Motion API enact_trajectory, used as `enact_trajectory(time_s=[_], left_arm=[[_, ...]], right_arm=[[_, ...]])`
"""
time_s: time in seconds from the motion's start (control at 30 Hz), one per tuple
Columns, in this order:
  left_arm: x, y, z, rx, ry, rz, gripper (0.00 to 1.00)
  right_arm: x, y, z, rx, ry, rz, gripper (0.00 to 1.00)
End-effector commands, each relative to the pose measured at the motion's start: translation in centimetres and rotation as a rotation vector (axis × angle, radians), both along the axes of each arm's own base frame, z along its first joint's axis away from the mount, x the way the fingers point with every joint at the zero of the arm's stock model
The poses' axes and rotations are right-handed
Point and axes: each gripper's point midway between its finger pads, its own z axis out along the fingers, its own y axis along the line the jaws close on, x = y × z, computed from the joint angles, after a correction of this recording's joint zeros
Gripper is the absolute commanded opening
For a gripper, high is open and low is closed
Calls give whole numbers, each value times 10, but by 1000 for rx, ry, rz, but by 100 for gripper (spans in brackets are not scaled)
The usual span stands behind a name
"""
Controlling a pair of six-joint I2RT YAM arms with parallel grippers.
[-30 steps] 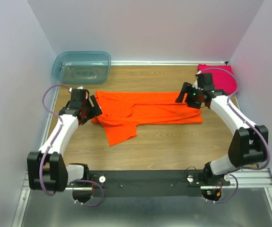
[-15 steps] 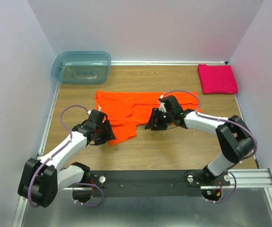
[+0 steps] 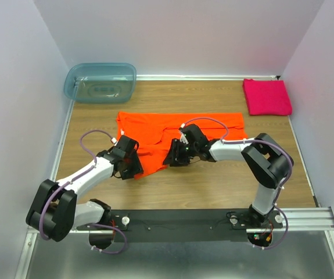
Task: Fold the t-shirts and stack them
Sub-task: Fold the tshirt
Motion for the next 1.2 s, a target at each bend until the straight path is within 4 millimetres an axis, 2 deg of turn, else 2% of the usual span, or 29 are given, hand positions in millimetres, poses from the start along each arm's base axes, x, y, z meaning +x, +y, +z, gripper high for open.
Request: enact_trajectory(time_s=[0.0, 0.07, 0.17, 0.33, 0.37, 0.43, 0.47, 0.5, 0.53, 0.57, 0.6, 0.63, 0.73, 0.83, 0.9, 0.93, 1.07, 1.17], left_arm=[[-1, 4, -11, 48, 17, 19, 56], [-2, 5, -12, 55, 17, 14, 55], [-4, 5, -13, 62, 29, 14, 48], [-6, 4, -15, 64, 36, 7, 29], [-6, 4, -15, 67, 38, 6, 27], [-6, 3, -14, 65, 36, 1, 20], [-5, 3, -14, 67, 31, 4, 16], [-5, 4, -14, 71, 33, 3, 9], [-4, 4, -12, 71, 27, 3, 7], [-1, 5, -9, 79, 15, 8, 4], [0, 6, -7, 83, 12, 17, 0], [2, 6, -4, 83, 0, 17, 0], [22, 1, 19, 83, -63, 16, 0], [38, 5, 36, 131, -111, 9, 0], [61, 5, 54, 164, -164, 22, 0], [75, 5, 63, 185, -193, 21, 0], [109, 6, 71, 224, -233, 9, 0], [138, 8, 74, 238, -261, 17, 0]], right_arm=[[2, 7, -10, -16, 10, -14, 54], [-1, 7, -14, -22, 25, -16, 53], [-2, 6, -20, -35, 37, -22, 49], [-5, 8, -25, -45, 56, -16, 38], [-6, 8, -26, -49, 61, -16, 31], [-5, 8, -26, -49, 59, -19, 25], [-5, 8, -26, -50, 60, -19, 16], [-4, 8, -25, -48, 58, -19, 12], [-4, 8, -24, -47, 59, -20, 10], [-3, 10, -22, -41, 55, -19, 2], [-2, 11, -21, -38, 51, -19, 1], [-1, 12, -18, -34, 47, -19, 1], [9, 17, -3, -16, 6, -34, 1], [27, 22, 17, -3, -49, -55, 1], [35, 22, 24, 1, -66, -69, 1], [46, 21, 31, 11, -81, -90, 1], [78, 15, 43, 26, -118, -145, 1], [101, 7, 44, 29, -125, -177, 1]])
